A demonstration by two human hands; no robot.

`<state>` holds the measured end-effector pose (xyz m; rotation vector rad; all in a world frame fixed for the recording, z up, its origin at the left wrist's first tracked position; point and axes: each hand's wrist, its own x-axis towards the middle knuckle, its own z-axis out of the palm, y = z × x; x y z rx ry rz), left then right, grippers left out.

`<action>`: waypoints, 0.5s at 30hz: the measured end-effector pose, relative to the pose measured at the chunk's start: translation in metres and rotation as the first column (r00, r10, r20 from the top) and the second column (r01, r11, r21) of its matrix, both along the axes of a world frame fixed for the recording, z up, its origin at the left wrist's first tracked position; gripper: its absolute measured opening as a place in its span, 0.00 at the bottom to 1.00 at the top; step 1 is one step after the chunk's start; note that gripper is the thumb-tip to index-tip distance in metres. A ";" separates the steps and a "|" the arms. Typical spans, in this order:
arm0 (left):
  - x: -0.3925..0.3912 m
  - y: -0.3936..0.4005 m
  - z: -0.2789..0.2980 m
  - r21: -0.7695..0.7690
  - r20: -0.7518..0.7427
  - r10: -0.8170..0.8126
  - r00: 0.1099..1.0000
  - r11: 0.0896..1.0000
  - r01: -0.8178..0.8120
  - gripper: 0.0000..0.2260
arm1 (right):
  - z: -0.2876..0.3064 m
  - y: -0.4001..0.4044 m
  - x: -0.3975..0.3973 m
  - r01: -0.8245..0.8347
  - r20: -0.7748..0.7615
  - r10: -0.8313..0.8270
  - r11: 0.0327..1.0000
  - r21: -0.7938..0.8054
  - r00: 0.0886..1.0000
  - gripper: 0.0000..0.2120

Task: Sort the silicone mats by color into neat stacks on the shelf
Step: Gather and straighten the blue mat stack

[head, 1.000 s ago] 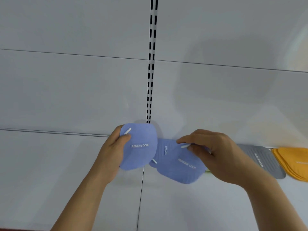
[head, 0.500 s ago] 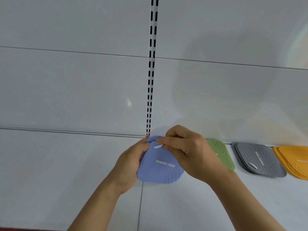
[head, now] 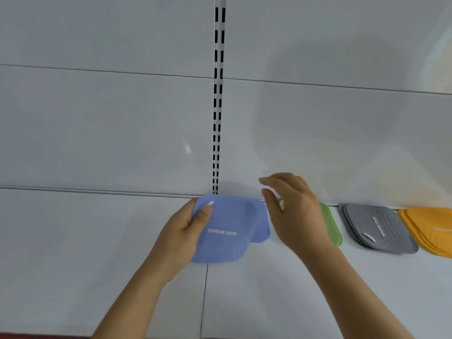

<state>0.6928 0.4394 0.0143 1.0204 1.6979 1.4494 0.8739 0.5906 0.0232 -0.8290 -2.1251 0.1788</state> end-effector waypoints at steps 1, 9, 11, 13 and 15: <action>-0.007 -0.003 0.000 0.008 0.031 0.046 0.998 0.999 -0.047 0.11 | -0.005 0.009 0.005 0.087 0.076 -0.084 0.995 -0.043 0.994 0.11; -0.022 -0.013 -0.003 0.004 0.126 0.179 0.976 0.984 -0.181 0.10 | -0.053 0.031 -0.017 0.169 0.672 0.056 0.949 -0.265 0.738 0.31; -0.023 -0.017 -0.005 -0.015 0.125 0.183 0.975 0.983 -0.183 0.10 | -0.059 0.033 -0.024 0.189 0.708 0.069 0.942 -0.279 0.703 0.36; -0.026 -0.019 -0.007 -0.019 0.132 0.194 0.972 0.981 -0.193 0.10 | -0.059 0.037 -0.030 0.201 0.716 0.064 0.939 -0.279 0.695 0.40; -0.030 -0.021 -0.006 -0.018 0.130 0.223 0.966 0.975 -0.223 0.10 | -0.055 0.043 -0.034 0.226 0.728 0.057 0.931 -0.285 0.683 0.45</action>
